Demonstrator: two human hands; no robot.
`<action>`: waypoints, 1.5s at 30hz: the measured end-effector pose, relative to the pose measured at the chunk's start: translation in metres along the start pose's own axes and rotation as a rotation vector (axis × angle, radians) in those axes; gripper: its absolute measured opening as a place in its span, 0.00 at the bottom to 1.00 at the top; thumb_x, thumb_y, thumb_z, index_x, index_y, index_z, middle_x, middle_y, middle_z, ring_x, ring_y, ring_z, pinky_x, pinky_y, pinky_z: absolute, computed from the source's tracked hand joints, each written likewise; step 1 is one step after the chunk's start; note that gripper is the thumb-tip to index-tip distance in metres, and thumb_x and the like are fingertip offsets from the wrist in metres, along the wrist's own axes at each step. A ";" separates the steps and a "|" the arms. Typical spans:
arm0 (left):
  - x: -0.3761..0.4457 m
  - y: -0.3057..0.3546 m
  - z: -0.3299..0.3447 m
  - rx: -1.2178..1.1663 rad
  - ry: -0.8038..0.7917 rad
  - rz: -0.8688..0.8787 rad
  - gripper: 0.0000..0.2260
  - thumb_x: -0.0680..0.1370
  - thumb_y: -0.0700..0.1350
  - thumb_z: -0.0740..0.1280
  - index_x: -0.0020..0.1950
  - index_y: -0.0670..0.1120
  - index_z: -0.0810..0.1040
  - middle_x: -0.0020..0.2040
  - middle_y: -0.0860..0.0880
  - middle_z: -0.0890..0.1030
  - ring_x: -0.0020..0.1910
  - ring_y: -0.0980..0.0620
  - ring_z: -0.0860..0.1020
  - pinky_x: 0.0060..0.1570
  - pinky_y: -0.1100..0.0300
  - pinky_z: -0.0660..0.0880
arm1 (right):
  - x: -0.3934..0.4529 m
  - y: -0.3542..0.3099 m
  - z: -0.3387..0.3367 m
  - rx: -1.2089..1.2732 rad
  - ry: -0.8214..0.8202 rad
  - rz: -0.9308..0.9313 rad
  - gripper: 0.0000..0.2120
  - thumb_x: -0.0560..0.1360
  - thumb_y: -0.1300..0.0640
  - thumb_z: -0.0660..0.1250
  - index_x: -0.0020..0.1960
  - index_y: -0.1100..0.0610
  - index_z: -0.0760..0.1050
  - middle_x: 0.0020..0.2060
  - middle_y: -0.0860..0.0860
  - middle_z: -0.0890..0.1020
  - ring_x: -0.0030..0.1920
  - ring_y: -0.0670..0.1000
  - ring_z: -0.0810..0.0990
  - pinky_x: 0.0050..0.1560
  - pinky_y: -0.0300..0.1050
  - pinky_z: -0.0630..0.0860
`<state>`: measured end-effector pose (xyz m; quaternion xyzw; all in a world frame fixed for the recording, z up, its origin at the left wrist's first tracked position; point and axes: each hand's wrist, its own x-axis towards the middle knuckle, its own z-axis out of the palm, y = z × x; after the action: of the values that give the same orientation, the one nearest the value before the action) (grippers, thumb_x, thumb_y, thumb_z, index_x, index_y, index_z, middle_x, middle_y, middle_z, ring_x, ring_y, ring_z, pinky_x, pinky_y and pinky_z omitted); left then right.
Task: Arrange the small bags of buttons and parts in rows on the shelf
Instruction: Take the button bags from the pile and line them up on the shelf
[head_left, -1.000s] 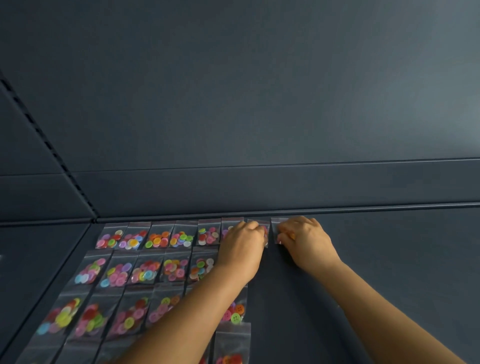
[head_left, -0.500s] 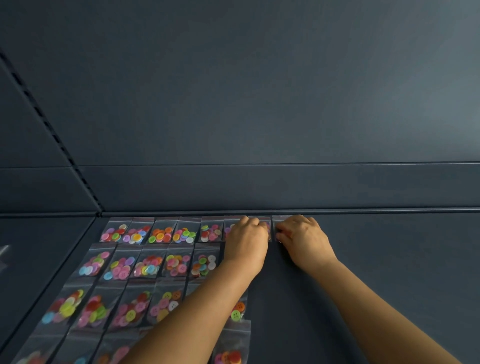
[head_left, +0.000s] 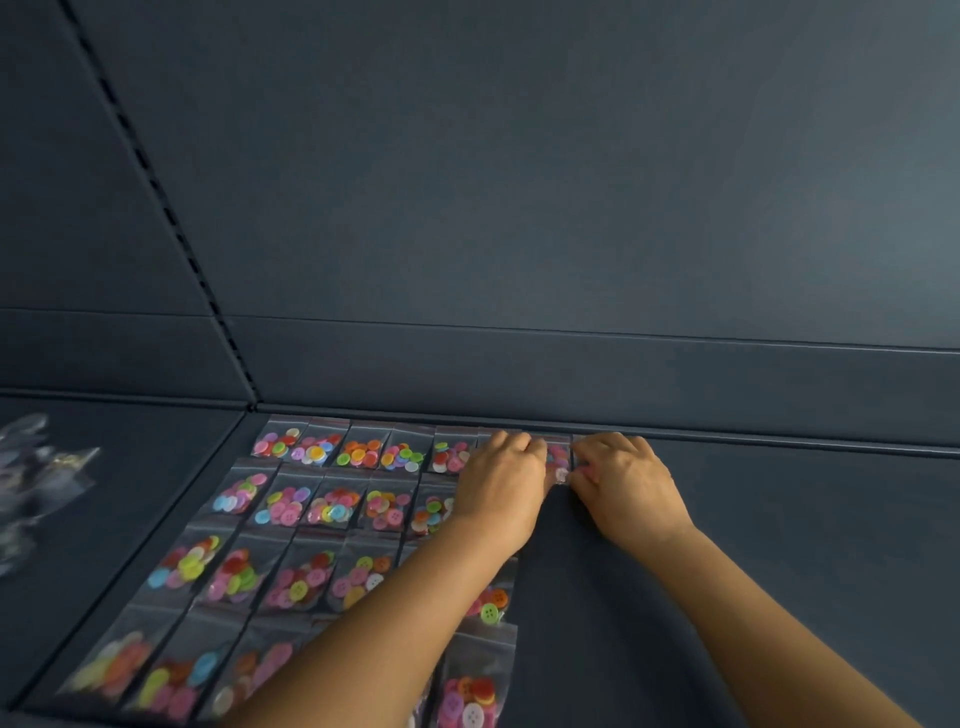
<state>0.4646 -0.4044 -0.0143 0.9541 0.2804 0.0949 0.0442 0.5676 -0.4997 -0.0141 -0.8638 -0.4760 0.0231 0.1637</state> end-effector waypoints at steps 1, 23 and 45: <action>-0.006 -0.003 -0.006 -0.001 0.008 -0.007 0.19 0.81 0.49 0.60 0.70 0.44 0.68 0.67 0.48 0.72 0.66 0.48 0.67 0.65 0.55 0.66 | -0.002 -0.005 -0.001 -0.001 -0.008 -0.017 0.17 0.78 0.48 0.59 0.65 0.50 0.72 0.64 0.47 0.73 0.64 0.52 0.68 0.62 0.44 0.66; -0.182 -0.236 -0.098 0.015 0.063 -0.389 0.25 0.81 0.55 0.56 0.76 0.50 0.56 0.74 0.52 0.64 0.72 0.51 0.61 0.70 0.58 0.57 | -0.003 -0.279 0.049 -0.023 -0.220 -0.450 0.29 0.78 0.43 0.57 0.76 0.50 0.53 0.75 0.47 0.59 0.74 0.51 0.56 0.74 0.48 0.52; -0.276 -0.490 -0.127 -0.062 0.138 -0.610 0.22 0.81 0.50 0.57 0.75 0.49 0.60 0.71 0.49 0.68 0.69 0.49 0.66 0.67 0.55 0.65 | 0.020 -0.530 0.142 0.082 -0.278 -0.546 0.24 0.79 0.49 0.59 0.74 0.50 0.60 0.73 0.47 0.64 0.73 0.50 0.59 0.74 0.45 0.56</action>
<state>-0.0474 -0.1395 -0.0003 0.8154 0.5532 0.1502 0.0808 0.1191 -0.1849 0.0160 -0.6851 -0.7071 0.1156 0.1319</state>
